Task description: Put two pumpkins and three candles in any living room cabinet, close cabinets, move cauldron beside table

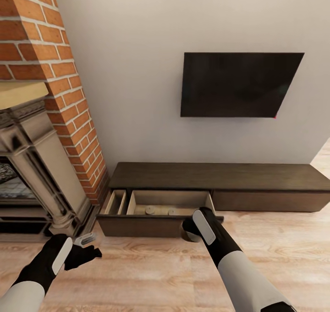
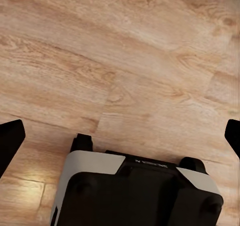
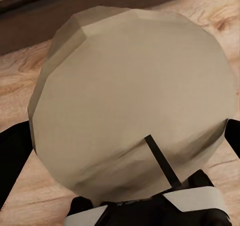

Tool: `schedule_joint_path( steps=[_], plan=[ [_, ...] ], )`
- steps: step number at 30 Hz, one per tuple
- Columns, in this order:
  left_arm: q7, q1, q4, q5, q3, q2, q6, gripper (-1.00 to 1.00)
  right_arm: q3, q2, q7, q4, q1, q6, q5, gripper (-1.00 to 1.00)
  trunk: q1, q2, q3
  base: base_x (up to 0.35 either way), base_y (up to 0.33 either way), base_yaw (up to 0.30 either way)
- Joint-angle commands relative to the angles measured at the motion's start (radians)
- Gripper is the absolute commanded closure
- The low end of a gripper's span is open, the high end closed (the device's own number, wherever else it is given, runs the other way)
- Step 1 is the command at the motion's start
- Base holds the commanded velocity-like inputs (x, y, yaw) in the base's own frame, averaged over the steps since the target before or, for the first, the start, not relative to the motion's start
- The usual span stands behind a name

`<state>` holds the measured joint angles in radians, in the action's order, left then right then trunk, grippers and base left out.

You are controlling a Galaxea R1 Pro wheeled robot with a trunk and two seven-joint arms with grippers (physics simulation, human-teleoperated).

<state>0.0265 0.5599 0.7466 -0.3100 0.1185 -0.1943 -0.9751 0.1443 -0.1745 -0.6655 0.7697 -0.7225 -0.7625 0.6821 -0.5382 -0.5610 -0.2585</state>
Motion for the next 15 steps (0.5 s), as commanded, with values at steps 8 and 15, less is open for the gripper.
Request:
schedule_joint_path(
  steps=[8, 15],
  plan=[
    [0.001, 0.000, 0.001, -0.004, 0.057, -0.001, 0.007, -1.00, -0.001, 0.000, 0.009, -0.001, 0.000, 0.061, -0.003, 1.00, 0.000, 0.000, 0.000, 0.293, 0.000, 0.000],
    [0.001, 0.000, 0.002, -0.005, 0.061, -0.001, 0.007, -1.00, 0.000, 0.000, 0.011, -0.004, 0.000, 0.073, -0.002, 1.00, 0.000, 0.000, 0.000, 0.299, 0.000, 0.000]
  ],
)
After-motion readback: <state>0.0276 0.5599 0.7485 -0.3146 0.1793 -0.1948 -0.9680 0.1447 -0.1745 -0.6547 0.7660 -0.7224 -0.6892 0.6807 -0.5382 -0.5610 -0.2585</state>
